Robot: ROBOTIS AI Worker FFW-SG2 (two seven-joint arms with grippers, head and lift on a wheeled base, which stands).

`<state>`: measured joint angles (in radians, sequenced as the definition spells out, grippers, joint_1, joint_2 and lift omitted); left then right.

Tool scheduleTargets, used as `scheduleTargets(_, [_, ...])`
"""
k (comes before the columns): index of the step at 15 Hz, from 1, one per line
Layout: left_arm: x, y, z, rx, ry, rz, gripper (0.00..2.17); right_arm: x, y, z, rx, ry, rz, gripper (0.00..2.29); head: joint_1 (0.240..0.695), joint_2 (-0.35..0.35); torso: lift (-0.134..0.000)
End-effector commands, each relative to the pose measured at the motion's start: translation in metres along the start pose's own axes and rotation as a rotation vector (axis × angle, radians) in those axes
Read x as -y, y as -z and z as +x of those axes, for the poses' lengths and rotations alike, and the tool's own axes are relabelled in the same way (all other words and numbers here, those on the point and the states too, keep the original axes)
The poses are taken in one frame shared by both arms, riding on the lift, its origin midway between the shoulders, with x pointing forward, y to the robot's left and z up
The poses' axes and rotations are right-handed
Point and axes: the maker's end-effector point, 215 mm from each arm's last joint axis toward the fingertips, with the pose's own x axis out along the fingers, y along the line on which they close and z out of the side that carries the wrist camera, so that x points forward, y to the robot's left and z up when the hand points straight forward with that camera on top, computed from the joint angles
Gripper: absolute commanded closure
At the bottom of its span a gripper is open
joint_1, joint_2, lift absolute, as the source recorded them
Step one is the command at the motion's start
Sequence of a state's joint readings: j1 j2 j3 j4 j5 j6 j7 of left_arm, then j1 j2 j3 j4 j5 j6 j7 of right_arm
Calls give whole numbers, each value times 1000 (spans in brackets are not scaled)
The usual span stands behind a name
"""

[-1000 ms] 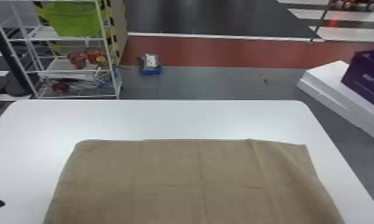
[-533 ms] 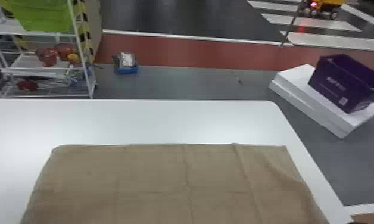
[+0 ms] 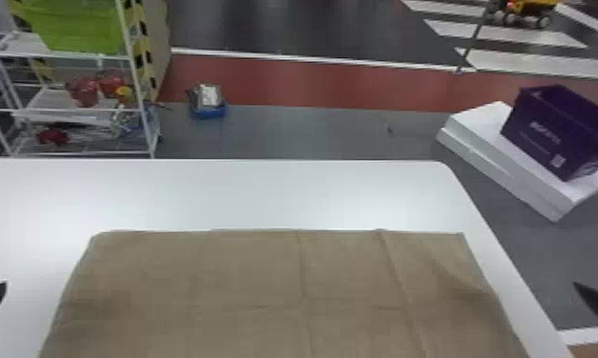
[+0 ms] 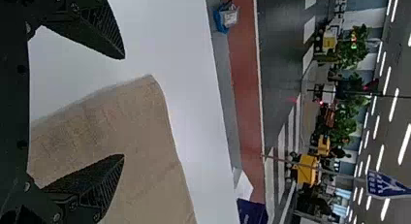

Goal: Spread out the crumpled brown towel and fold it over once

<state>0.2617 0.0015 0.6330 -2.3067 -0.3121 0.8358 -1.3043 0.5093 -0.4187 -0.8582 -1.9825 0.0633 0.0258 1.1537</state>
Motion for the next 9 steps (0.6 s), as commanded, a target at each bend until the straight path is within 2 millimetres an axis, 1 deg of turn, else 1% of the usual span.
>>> scheduleTargets(1, [15,-9,34,10,42,-57,211,19,13,34,12,116,232,16,695,-219,-123])
scheduleTargets(2, [17,-7,47,0,44,-93,211,24,22,47,1,154,307,16,695,-236,-123])
scheduleTargets(3, [22,-11,60,1,51,-98,211,28,28,61,-4,192,354,16,695,-250,-123])
scheduleTargets(4, [28,-8,75,-12,60,-109,211,29,34,72,-12,219,392,22,695,-260,-123])
scheduleTargets(5, [30,-9,89,-18,66,-111,211,30,34,82,-1,229,413,39,695,-270,-123])
scheduleTargets(6, [27,-12,104,-15,75,-107,215,31,36,92,7,252,439,53,695,-281,-123])
scheduleTargets(7, [27,-23,120,5,100,-64,289,27,34,99,12,251,450,66,695,-283,-123])
scheduleTargets(8, [24,-28,134,9,113,-48,336,25,36,102,14,258,461,73,695,-284,-123])
scheduleTargets(9, [23,-28,153,-18,129,-50,343,24,38,103,7,264,462,76,695,-283,-123])
